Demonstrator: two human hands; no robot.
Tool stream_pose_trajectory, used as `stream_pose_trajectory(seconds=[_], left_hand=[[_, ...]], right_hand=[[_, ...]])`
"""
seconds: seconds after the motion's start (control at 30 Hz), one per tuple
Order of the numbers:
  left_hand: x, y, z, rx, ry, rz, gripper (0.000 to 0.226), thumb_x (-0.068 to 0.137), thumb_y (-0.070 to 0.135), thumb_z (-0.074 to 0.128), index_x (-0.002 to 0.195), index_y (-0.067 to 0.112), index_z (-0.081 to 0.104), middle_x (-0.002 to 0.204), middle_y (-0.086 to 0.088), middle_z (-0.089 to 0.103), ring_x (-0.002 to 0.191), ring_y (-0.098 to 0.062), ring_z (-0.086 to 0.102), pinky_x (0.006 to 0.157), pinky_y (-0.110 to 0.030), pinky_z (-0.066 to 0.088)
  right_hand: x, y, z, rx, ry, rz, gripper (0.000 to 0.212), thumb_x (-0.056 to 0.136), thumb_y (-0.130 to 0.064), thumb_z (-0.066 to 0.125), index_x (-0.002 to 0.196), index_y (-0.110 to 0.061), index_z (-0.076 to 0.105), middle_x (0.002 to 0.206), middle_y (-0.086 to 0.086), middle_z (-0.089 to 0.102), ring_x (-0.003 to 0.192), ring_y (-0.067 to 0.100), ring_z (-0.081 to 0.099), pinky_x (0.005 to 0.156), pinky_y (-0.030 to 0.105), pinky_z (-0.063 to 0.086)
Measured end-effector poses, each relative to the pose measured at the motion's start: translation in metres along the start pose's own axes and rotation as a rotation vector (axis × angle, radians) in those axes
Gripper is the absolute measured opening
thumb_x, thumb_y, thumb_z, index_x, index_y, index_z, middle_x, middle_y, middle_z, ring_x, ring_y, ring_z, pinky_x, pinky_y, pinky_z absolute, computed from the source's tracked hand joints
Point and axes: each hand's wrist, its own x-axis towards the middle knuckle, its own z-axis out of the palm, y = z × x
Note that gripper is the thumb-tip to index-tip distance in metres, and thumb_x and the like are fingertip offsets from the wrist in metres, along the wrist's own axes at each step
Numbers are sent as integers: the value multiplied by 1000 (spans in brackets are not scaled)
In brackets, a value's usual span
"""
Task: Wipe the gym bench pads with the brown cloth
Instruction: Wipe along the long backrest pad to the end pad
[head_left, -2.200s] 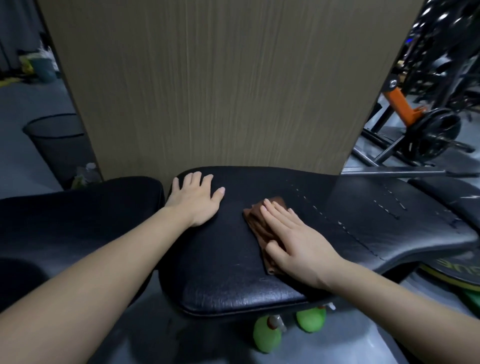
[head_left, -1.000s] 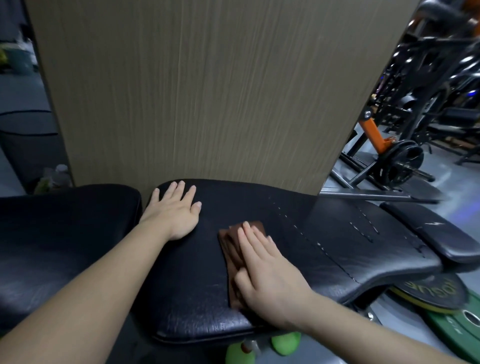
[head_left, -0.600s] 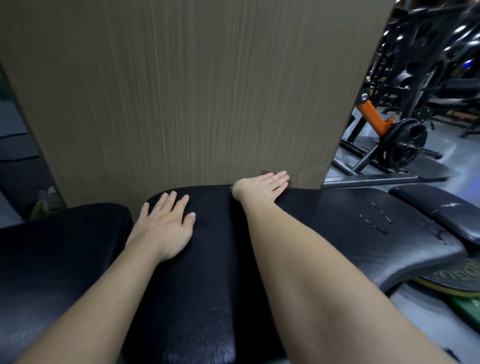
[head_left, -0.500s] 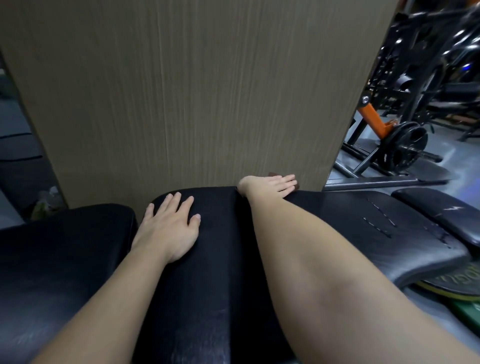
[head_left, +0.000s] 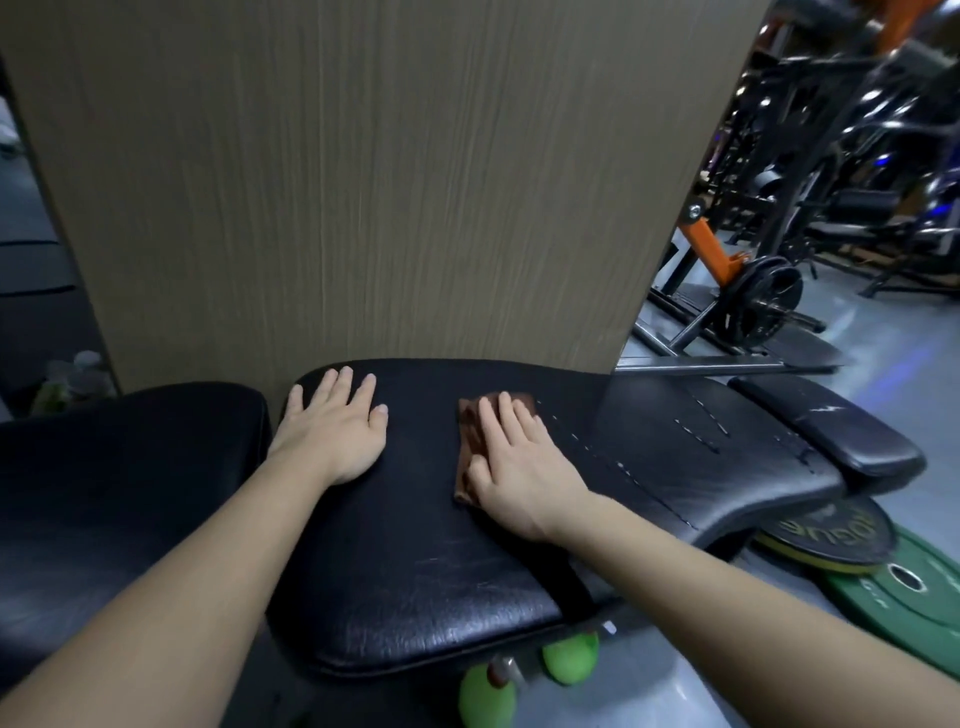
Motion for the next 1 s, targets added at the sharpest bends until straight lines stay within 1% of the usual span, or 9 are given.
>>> stream_pose_trajectory(seconds=[0.07, 0.17, 0.37, 0.47, 0.53, 0.63, 0.73, 0.87, 1.0], left_hand=[[0, 1, 0, 1, -5, 1, 60, 104, 45, 6, 160, 26, -4, 168, -1, -12, 153, -15, -15, 124, -47, -9], [0, 0, 0, 3, 1, 7, 61, 104, 46, 6, 160, 26, -4, 168, -1, -11, 153, -15, -15, 124, -47, -9], [4, -3, 4, -13, 39, 15, 62, 103, 49, 9, 161, 28, 0, 169, 2, -8, 154, -12, -13, 124, -45, -6], [7, -3, 5, -36, 69, 19, 64, 102, 53, 13, 161, 29, 6, 169, 3, -3, 154, -11, -10, 124, -45, -5], [10, -3, 5, -43, 70, 11, 64, 102, 53, 14, 161, 29, 8, 169, 4, -3, 154, -11, -11, 124, -44, -5], [9, -2, 4, -47, 59, 12, 64, 102, 53, 14, 161, 29, 7, 169, 3, -3, 154, -12, -11, 124, -45, -6], [8, -2, 2, -51, 62, 13, 64, 102, 53, 13, 161, 29, 6, 169, 3, -4, 154, -12, -11, 124, -46, -6], [9, -4, 2, -16, 43, 20, 65, 102, 55, 10, 161, 28, 5, 169, 2, -4, 154, -14, -10, 124, -48, -6], [7, -5, 5, 10, 28, 14, 67, 101, 57, 5, 161, 28, 0, 169, 0, -8, 154, -15, -11, 124, -47, -6]], right_hand=[[-18, -1, 1, -17, 13, -31, 77, 88, -48, 9, 157, -14, 2, 165, 15, -1, 151, 26, -5, 122, 44, 3], [-8, 3, 3, 1, 52, 27, 72, 94, -43, 23, 157, -12, 4, 165, 11, -3, 152, 24, -6, 123, 41, 1], [105, 39, 1, 40, 92, 471, 78, 91, -45, 24, 155, -2, 10, 164, 19, -3, 151, 30, -6, 121, 50, -2], [141, 51, -5, 54, 17, 581, 80, 92, -48, 24, 155, -3, 7, 164, 18, -4, 151, 31, -7, 120, 50, -4], [151, 54, -8, 67, -34, 592, 78, 92, -48, 23, 156, -5, 9, 164, 17, 0, 151, 30, -4, 120, 50, -4], [143, 59, -6, 64, -3, 502, 76, 90, -48, 24, 154, -9, 17, 164, 14, 12, 150, 29, 5, 120, 50, 3], [110, 56, -3, 56, 23, 329, 74, 90, -48, 24, 155, -13, 14, 165, 12, 6, 151, 26, 3, 121, 48, 4], [30, 32, -4, 44, -9, 74, 74, 94, -46, 27, 157, -15, 4, 166, 9, -3, 152, 22, -5, 122, 44, -2], [-57, 12, -4, 7, 16, -87, 79, 86, -51, 14, 158, -18, 5, 166, 5, -2, 152, 18, -6, 122, 38, -2]])
